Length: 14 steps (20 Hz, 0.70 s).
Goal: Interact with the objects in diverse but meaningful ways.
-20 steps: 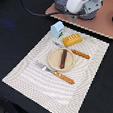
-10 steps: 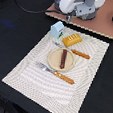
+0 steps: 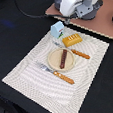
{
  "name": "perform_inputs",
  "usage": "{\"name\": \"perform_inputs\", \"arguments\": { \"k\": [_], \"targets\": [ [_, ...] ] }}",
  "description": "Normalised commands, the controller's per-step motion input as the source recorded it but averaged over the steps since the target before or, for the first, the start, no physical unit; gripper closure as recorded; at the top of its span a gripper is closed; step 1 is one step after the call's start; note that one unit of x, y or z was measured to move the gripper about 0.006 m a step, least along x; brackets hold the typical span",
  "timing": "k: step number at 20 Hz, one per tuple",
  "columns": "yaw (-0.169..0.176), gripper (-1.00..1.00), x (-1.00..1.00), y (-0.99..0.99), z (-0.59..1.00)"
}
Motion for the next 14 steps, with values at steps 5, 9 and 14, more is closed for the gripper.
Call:
{"name": "perform_inputs", "arguments": {
  "k": [5,9,14],
  "targets": [
    [0.0,-1.0,-0.41,-0.39,-0.24],
    [0.0,-1.0,-0.55,-0.42,-0.26],
    [0.0,-1.0,-0.55,-0.4,-0.24]
  ]
}}
